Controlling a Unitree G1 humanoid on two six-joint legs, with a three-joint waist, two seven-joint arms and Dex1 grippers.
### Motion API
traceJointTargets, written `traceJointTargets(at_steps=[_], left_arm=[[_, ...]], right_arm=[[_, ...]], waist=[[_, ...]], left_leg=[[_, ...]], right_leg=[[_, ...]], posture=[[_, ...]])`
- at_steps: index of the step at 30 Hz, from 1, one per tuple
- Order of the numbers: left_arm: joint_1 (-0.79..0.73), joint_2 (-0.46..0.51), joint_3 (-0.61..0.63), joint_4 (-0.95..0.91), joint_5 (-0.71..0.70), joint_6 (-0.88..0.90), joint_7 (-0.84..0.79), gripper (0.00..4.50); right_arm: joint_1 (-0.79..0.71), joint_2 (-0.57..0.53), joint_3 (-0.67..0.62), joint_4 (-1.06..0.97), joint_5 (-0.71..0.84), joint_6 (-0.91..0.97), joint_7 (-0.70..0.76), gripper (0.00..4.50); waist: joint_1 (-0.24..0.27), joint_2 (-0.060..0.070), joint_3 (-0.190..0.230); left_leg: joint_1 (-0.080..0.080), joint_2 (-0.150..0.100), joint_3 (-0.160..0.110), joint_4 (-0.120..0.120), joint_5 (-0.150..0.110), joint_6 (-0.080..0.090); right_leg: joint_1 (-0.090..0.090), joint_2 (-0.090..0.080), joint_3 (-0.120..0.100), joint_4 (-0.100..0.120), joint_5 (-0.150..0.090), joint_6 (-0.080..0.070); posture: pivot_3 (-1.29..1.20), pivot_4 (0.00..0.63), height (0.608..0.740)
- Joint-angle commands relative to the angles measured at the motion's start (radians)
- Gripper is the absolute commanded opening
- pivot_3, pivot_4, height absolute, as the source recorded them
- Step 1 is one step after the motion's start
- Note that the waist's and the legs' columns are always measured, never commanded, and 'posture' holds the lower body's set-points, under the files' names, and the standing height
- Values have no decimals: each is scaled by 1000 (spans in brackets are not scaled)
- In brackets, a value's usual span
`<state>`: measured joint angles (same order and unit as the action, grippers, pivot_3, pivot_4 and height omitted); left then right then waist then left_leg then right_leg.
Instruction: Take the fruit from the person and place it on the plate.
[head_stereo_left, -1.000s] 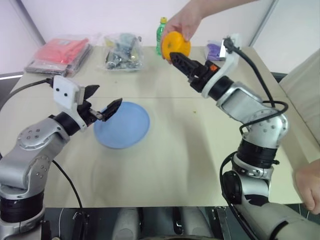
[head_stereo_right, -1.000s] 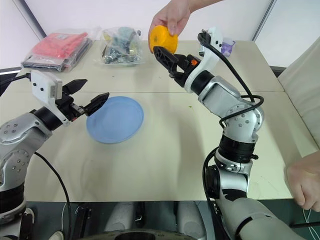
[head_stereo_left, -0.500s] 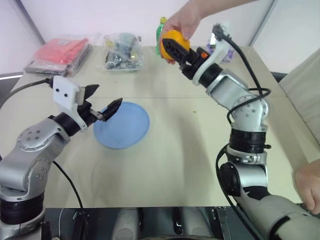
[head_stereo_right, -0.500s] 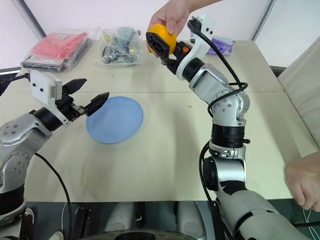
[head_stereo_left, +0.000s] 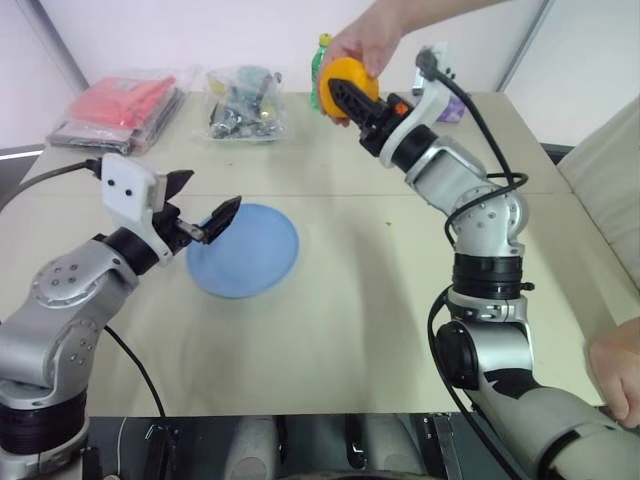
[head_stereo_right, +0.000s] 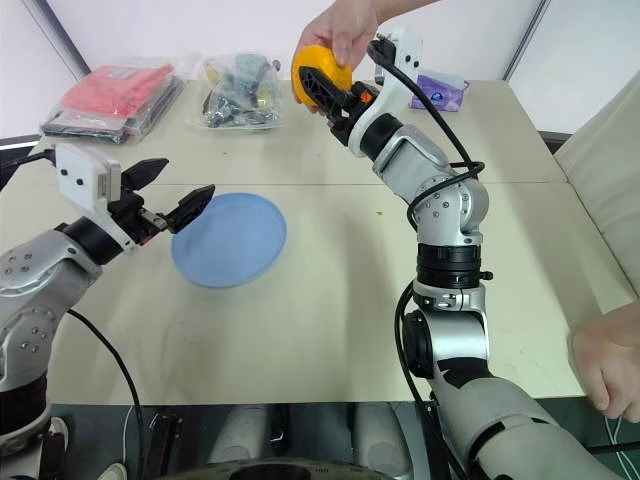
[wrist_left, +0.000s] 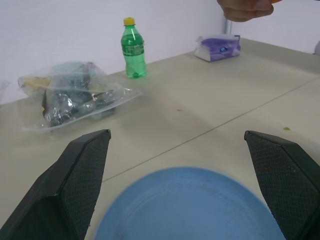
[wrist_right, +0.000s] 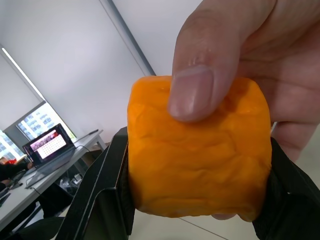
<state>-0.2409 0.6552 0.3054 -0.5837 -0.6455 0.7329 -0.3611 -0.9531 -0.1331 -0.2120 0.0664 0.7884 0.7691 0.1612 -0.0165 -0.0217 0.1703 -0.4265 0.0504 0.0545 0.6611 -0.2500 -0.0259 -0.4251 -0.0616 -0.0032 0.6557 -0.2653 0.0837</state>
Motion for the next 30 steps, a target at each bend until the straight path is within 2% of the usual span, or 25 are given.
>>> traceJointTargets(at_steps=[1, 3, 9, 16, 22, 27, 29, 30], left_arm=[[0, -2, 30, -31, -6, -9, 9, 4500], [9, 0, 37, -31, -5, -7, 10, 4500], [100, 38, 142, -68, -38, 30, 3, 4500], [235, 65, 270, -109, -57, 58, -6, 4500], [295, 65, 316, -125, -62, 60, -4, 4500], [295, 71, 313, -121, -63, 57, -1, 4500], [288, 71, 302, -119, -61, 56, 1, 4500], [286, 72, 298, -118, -60, 55, 1, 4500]], right_arm=[[-36, 3, 2, -30, 0, -3, 8, 2157], [-13, -14, 46, -39, -34, 10, 26, 2157], [124, -33, 289, -68, -176, 68, 94, 2157], [188, 46, 520, 24, -371, -41, 166, 2157], [192, 106, 613, 161, -517, -179, 223, 2157], [197, 124, 624, 200, -576, -220, 261, 2157], [195, 133, 605, 206, -582, -220, 267, 3202], [195, 136, 598, 206, -585, -219, 270, 3547]], waist=[[0, 0, 0], [0, 0, 0], [-4, 0, 0], [-4, 0, 0], [2, 0, 0], [-2, 0, 0], [-3, 0, 0], [-3, 0, 0]], left_leg=[[0, 0, 0, 0, 0, 0], [0, 0, 0, 0, 0, 0], [0, 0, 0, -2, 0, 0], [0, 0, -2, -3, 0, 0], [0, 0, -2, -3, 0, 0], [0, 0, -2, -3, 0, 0], [0, 0, -2, -3, 0, 0], [0, 0, -2, -3, 0, 0]], right_leg=[[0, 0, 0, 0, 0, 0], [0, 0, 0, 0, 0, 0], [-1, 0, 0, -1, 0, 0], [-2, 0, 1, -1, 0, 0], [-2, -1, 0, -2, 0, 0], [-2, -1, 0, -2, 0, 0], [-2, -1, 0, -2, 0, 0], [-2, -1, 0, -2, 0, 0]], posture=[[0, 150, 731], [0, 150, 731], [0, 150, 731], [0, 150, 731], [0, 150, 731], [0, 150, 731], [0, 150, 731], [0, 150, 731]])
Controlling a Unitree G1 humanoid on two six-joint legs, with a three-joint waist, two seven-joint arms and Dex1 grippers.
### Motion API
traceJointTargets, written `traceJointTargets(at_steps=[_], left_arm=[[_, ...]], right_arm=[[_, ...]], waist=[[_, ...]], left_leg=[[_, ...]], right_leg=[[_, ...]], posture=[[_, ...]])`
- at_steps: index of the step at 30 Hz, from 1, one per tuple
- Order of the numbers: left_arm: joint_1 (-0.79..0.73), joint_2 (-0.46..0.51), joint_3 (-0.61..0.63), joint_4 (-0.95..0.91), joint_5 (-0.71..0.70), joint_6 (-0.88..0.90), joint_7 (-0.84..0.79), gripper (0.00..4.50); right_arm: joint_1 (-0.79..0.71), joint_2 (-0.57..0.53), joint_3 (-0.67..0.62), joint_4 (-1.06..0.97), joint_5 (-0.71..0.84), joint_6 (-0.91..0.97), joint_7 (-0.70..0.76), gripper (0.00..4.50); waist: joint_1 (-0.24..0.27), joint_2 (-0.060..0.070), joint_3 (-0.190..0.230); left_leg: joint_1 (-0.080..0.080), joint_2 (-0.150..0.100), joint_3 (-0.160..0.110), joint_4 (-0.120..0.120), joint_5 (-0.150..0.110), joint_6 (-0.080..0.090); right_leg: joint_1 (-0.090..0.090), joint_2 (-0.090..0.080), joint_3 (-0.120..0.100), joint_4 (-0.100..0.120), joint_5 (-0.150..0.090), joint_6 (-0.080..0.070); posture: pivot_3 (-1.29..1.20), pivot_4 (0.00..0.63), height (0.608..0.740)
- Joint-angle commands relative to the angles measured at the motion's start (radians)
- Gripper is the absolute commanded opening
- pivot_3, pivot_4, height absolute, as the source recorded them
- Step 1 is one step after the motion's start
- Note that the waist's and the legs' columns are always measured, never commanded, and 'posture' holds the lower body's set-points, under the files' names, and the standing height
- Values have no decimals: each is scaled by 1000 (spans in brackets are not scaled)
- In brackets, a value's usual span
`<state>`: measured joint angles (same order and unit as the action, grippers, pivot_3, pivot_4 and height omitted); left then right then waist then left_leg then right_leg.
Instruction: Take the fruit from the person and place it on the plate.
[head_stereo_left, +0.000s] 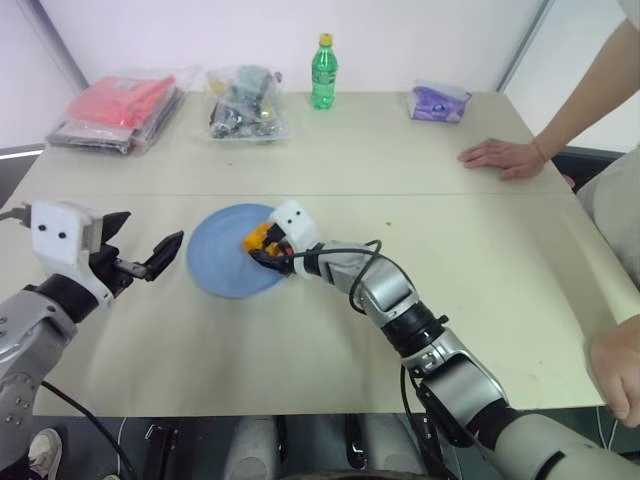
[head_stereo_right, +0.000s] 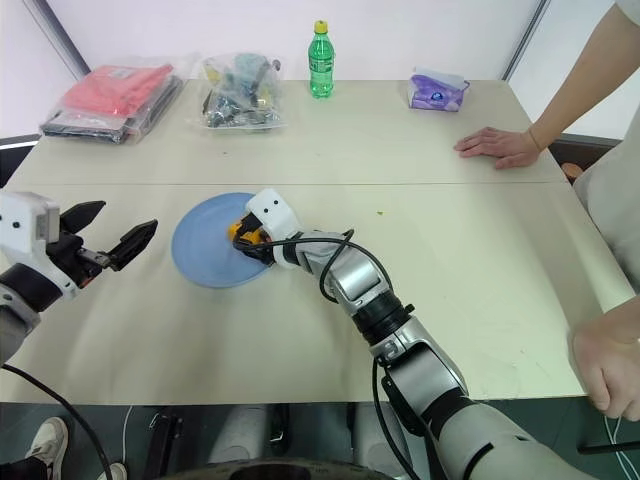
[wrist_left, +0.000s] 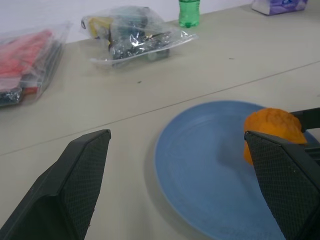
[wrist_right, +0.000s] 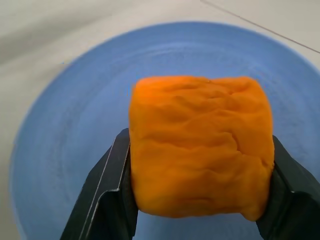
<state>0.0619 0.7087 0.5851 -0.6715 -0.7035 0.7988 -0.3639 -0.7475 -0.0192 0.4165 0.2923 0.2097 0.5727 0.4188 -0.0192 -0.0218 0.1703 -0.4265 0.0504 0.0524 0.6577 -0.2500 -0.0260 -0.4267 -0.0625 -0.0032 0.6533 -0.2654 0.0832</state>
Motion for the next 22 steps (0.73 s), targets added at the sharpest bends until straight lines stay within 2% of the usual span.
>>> traceJointTargets(at_steps=[1, 2, 8, 12, 16, 18, 22], left_arm=[[-25, 17, 8, -26, -2, -12, 5, 4500], [-32, 16, 2, -24, -2, -13, 6, 4500], [-81, 7, -47, -6, -3, -13, 2, 4500], [-110, 4, -80, 15, 1, -19, -4, 4500], [-114, 13, -87, 25, -6, -22, -28, 4500], [-118, 22, -88, 32, -7, -22, -41, 4500], [-125, 30, -84, 43, -16, -20, -67, 4500]], right_arm=[[-12, 19, -41, -34, 1, -8, 25, 4100], [-12, 16, -49, -46, 6, 2, 34, 4468], [-23, -97, -158, -282, 114, 133, 160, 4468], [0, -298, -284, -469, 210, 233, 274, 4468], [73, -499, -382, -574, 279, 266, 385, 4468], [122, -608, -433, -599, 294, 263, 442, 4468], [173, -722, -510, -576, 302, 239, 469, 4468]], waist=[[0, 0, 0], [2, 0, 0], [4, 0, 0], [10, 0, 0], [7, 0, 0], [7, 0, 0], [3, 0, 0]], left_leg=[[0, 0, 0, 0, 0, 0], [0, 0, 0, 0, 0, 0], [0, 0, 0, 0, 0, 0], [0, 0, 0, 0, 0, 0], [0, -1, 0, 0, 0, 0], [0, -1, 1, -2, 0, 0], [1, -1, 2, -4, 0, 0]], right_leg=[[0, 0, 0, 0, 0, 0], [0, 0, 0, 0, 0, 0], [0, 0, 0, 0, 0, 0], [1, -1, 0, -1, 0, 0], [1, -1, 0, -3, 0, 0], [1, 0, 0, -3, 0, 0], [1, 1, 0, -4, 0, 0]], posture=[[0, 150, 731], [0, 150, 731], [0, 150, 731], [0, 150, 731], [0, 150, 731], [0, 150, 731], [0, 150, 731]])
